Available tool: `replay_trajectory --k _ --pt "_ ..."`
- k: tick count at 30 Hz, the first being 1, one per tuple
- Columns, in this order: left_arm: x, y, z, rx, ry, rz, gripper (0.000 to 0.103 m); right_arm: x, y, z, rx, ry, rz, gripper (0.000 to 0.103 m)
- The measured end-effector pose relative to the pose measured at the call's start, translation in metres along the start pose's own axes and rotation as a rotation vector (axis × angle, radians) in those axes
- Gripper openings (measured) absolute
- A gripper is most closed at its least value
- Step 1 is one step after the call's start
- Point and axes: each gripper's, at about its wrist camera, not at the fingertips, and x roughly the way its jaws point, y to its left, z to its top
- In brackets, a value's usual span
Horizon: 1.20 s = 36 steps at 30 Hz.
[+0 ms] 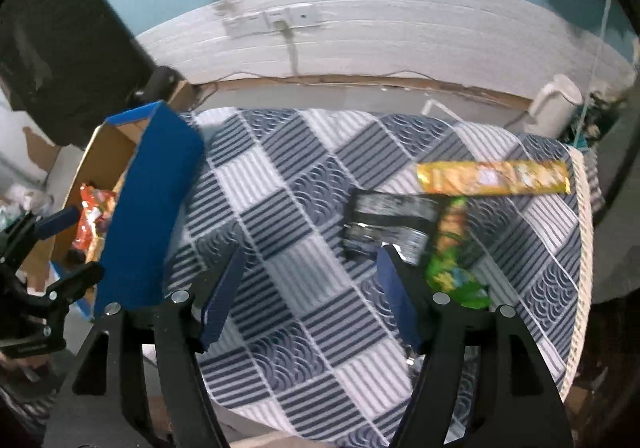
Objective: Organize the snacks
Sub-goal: 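Move both grippers back over the remaining snacks on the table, then grasp the green peanut bag with the right gripper while the left grasps the black bag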
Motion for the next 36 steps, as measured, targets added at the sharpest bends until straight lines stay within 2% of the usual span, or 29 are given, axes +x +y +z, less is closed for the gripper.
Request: replay_trajectory --k 3,8,19,29,36 --pt "0.008 -0.018 0.001 0.034 0.013 0.0 0.08 -0.002 -0.02 -0.008 0.022 0.001 -0.03 0.076" --pt "0.025 -0.043 0.003 0.094 0.047 0.004 0.08 -0.001 -0.054 -0.02 0.088 0.008 -0.047 0.076" --pt "0.067 -0.078 0.015 0.191 0.099 -0.004 0.08 0.021 -0.093 -0.029 0.122 0.054 -0.086 0.076" --pt "0.112 -0.08 0.022 0.185 0.141 -0.044 0.08 0.065 -0.113 -0.028 0.085 0.112 -0.076 0.076" --pt "0.133 -0.081 0.025 0.193 0.173 -0.039 0.08 0.094 -0.113 -0.029 0.025 0.16 -0.081 0.076"
